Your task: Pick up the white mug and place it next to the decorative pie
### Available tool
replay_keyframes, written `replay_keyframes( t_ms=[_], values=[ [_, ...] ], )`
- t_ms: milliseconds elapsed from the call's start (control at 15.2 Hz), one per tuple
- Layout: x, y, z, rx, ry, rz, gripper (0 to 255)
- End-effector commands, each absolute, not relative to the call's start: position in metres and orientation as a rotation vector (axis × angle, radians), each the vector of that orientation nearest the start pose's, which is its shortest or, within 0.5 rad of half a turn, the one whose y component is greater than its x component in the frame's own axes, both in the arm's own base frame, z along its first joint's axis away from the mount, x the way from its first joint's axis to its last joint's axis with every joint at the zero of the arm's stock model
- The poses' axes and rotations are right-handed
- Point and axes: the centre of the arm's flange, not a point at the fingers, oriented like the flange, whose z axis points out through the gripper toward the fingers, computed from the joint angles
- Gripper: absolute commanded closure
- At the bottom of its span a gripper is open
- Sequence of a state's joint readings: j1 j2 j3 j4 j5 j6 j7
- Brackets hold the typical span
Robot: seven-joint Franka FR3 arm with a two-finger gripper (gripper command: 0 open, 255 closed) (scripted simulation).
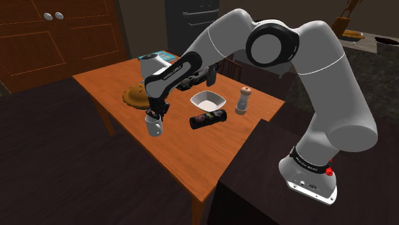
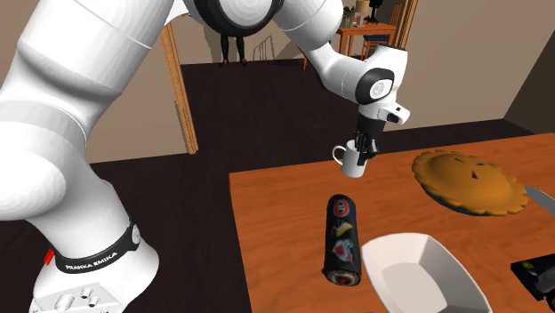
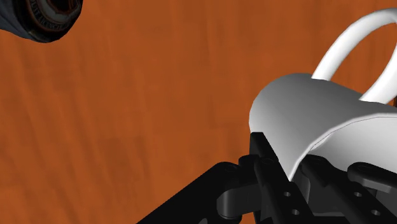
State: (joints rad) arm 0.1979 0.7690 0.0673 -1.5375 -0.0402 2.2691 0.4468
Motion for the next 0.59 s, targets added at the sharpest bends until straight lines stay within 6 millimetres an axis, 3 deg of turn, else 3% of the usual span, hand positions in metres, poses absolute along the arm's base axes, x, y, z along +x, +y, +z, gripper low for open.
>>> replay_keyframes(
  t_ms=[0,66,396,528],
  values=[
    [0.681,0.177,0.197,-3.126,0.271,0.061,255],
    [0.681,0.177,0.197,-3.126,0.271,0.061,0],
    [0.681,0.177,0.197,-3.126,0.271,0.061,0],
    [0.682,0.176,0.223,-3.126,0.271,0.061,0]
  ],
)
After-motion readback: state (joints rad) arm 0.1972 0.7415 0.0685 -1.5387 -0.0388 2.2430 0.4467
